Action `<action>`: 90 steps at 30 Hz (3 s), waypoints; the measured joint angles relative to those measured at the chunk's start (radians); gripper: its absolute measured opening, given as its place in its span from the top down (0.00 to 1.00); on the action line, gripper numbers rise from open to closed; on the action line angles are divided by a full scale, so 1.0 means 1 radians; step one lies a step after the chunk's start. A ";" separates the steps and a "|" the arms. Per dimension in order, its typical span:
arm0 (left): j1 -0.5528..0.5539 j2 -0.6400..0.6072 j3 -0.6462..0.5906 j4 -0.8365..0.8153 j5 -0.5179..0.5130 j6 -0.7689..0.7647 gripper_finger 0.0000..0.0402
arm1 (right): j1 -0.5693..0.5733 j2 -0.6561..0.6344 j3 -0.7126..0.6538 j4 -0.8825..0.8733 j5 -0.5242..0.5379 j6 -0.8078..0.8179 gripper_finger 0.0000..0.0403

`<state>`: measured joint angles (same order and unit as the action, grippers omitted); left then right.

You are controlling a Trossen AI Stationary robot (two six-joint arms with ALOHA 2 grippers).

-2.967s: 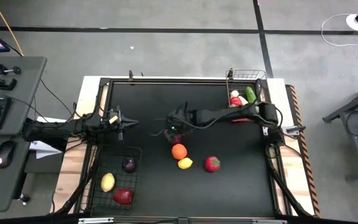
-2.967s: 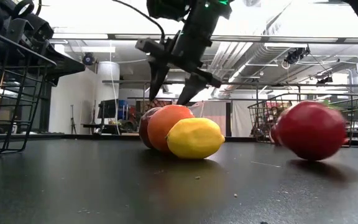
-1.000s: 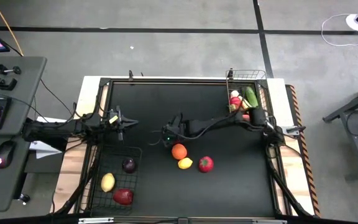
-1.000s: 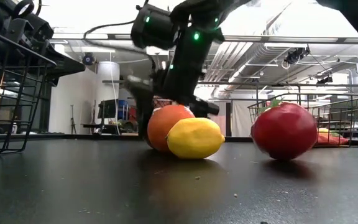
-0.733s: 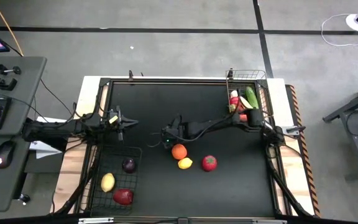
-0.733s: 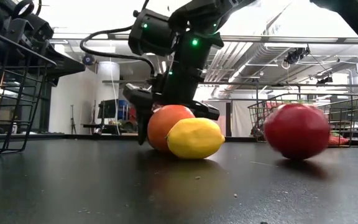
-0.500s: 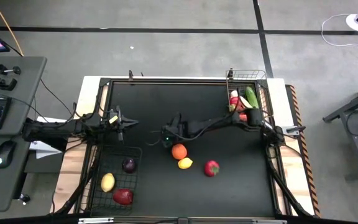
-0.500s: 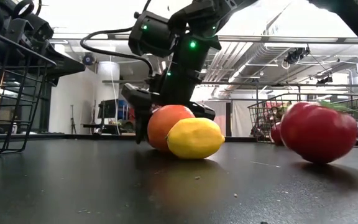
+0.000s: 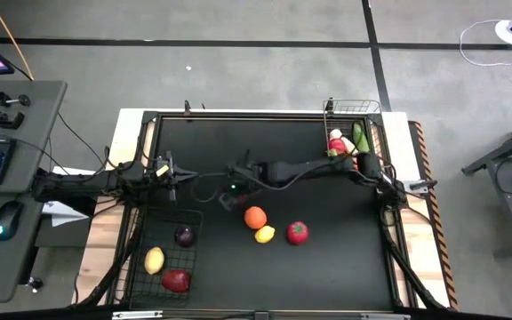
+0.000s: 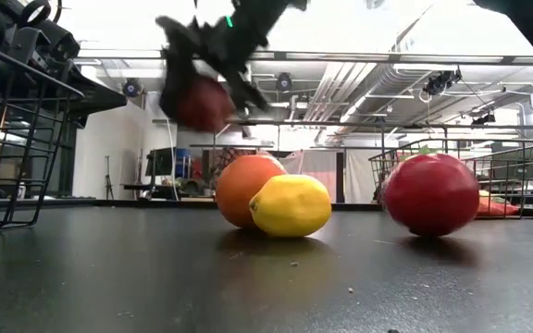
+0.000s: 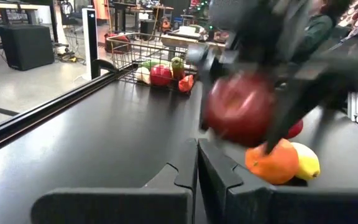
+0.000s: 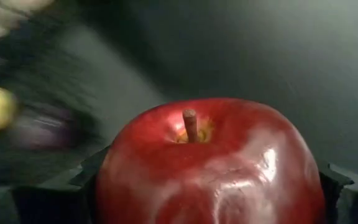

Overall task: Sort produce into baskets
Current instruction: Put the apple into the left wire basket, then put the orange into the left wire basket

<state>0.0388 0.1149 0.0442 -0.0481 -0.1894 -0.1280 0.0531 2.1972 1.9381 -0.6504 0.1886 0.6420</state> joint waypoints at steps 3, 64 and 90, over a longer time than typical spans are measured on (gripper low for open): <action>0.000 0.000 0.000 0.000 0.000 0.000 1.00 | 0.028 0.002 0.151 0.054 -0.020 -0.154 0.20; 0.000 0.000 0.000 0.000 -0.004 0.000 1.00 | 0.150 0.368 0.285 0.815 -0.094 -0.254 0.14; 0.000 0.000 0.000 0.000 -0.003 0.000 1.00 | 0.027 0.234 0.373 0.773 -0.466 -0.257 0.03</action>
<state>0.0391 0.1150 0.0441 -0.0482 -0.1928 -0.1280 0.0803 2.4311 2.3108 0.1223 -0.2778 0.3848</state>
